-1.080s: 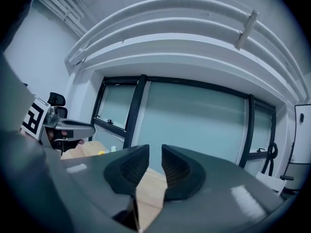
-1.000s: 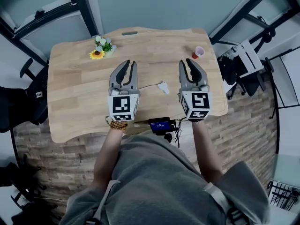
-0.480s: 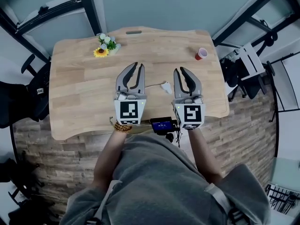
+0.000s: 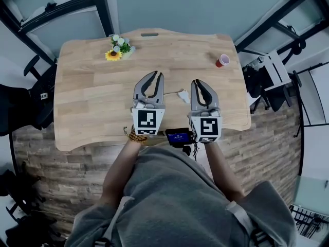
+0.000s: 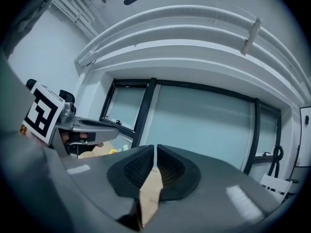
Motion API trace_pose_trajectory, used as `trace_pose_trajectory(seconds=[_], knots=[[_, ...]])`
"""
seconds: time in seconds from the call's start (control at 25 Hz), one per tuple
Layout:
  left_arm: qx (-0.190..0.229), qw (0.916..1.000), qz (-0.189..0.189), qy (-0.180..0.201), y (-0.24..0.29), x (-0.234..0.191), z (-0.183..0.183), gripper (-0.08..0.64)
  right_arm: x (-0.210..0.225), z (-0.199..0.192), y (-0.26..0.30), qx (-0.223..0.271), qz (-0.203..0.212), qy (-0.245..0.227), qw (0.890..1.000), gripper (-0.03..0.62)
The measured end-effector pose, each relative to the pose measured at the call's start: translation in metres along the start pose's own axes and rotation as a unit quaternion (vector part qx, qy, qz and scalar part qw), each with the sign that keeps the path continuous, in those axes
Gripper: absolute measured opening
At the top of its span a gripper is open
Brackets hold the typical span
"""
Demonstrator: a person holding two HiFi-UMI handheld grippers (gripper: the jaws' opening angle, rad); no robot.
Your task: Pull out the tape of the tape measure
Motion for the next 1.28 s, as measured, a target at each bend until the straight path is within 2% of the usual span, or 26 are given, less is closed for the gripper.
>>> trace_pose_trajectory(seconds=[0.64,1.28], knots=[[-0.03,0.9994,-0.013,-0.008,0.001,0.005,-0.018,0.02,0.009,-0.028,-0.003,-0.04,-0.018,0.002,0.999,0.014],[-0.069,0.997,-0.027,-0.022,0.0,0.008,-0.036,0.015,0.01,-0.042,-0.005,-0.064,-0.004,0.014,0.998,0.011]])
Point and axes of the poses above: the fingertips, and each gripper's own axes: y forward along the fingers, x to its right, z out of its top, the point moved 10 cm from there along -y, backward along the fingers, and after that the axes turned 12 degrees about y, right-handed, at the moved point
